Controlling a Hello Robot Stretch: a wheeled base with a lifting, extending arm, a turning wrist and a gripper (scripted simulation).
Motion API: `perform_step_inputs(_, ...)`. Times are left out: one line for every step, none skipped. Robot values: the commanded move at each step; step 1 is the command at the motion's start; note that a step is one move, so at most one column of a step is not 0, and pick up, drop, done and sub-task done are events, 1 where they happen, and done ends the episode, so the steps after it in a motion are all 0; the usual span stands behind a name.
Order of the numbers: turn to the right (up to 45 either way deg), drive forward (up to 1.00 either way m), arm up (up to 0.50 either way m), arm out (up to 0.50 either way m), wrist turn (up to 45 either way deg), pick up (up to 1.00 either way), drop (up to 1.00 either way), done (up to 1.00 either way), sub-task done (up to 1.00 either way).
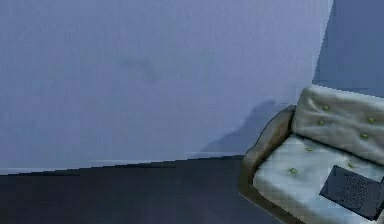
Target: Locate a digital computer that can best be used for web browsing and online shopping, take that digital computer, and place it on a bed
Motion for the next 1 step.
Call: perform_step_inputs(0.0, 0.95, 0.0, 0.0, 0.0, 0.0, 0.0, 0.0, 0.0)
